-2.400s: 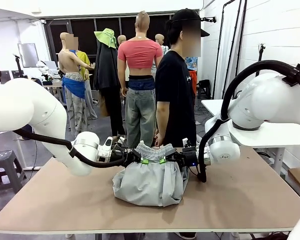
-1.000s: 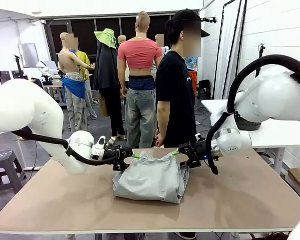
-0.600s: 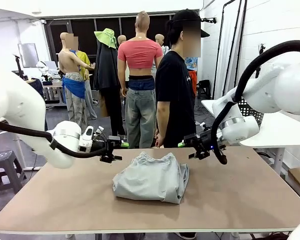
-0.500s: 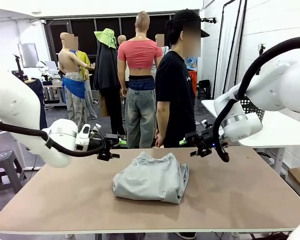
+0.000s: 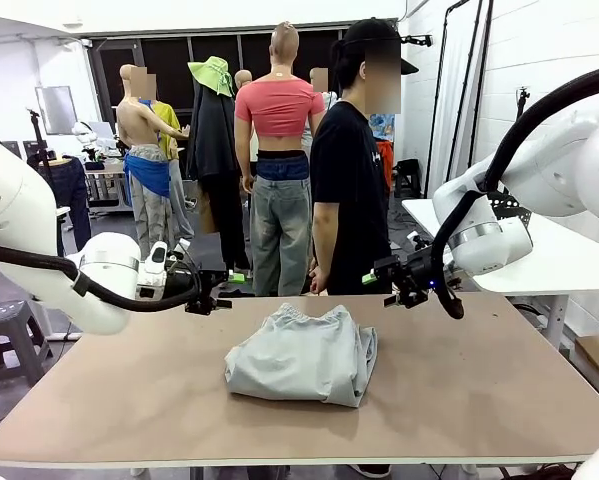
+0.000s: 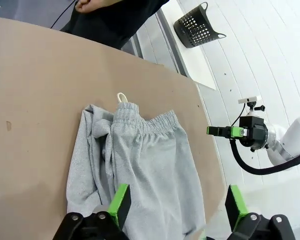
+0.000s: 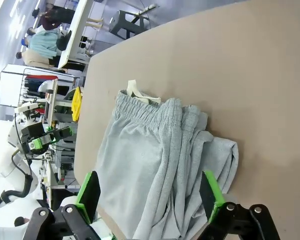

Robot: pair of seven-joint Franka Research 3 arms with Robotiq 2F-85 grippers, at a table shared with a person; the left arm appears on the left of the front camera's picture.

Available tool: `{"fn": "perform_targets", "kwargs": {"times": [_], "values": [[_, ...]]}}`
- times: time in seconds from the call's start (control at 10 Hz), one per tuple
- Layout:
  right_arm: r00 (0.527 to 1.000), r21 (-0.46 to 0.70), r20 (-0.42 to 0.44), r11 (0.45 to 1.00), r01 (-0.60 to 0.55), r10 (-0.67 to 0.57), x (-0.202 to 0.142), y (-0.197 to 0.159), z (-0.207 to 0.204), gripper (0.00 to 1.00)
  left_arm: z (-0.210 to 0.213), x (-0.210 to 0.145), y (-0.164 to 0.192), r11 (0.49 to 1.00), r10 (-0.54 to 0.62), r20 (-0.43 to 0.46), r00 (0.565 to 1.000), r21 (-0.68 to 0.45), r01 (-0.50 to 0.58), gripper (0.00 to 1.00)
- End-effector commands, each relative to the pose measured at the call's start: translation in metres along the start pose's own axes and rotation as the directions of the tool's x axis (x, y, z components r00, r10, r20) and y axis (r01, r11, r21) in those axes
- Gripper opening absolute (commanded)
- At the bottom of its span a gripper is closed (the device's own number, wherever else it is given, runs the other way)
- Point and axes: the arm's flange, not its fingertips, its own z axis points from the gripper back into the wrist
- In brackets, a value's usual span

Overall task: Fold the training pants.
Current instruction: Fold the Training pants in half.

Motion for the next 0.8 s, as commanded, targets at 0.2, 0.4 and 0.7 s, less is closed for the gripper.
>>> {"fn": "perform_targets", "kwargs": {"times": [0.2,0.4,0.7], "values": [[1.0,0.0,-0.002,1.0,0.001,-0.001,0.0027,-0.0016,-0.0037,1.0,-0.0034,0.0041,0.0027,1.0,0.013,0.0,1.0,0.016,-0.013,1.0],[1.0,0.0,-0.002,1.0,0.001,-0.001,0.0027,-0.0016,-0.0037,1.0,-0.0034,0.0041,0.0027,1.0,0.013,0.0,1.0,0.016,-0.013,1.0],[1.0,0.0,-0.002,1.0,0.001,-0.001,0.0027,-0.0016,-0.0037,1.0,-0.0034,0.0041,0.0027,1.0,0.013,0.0,1.0,0.016,-0.013,1.0]]}}
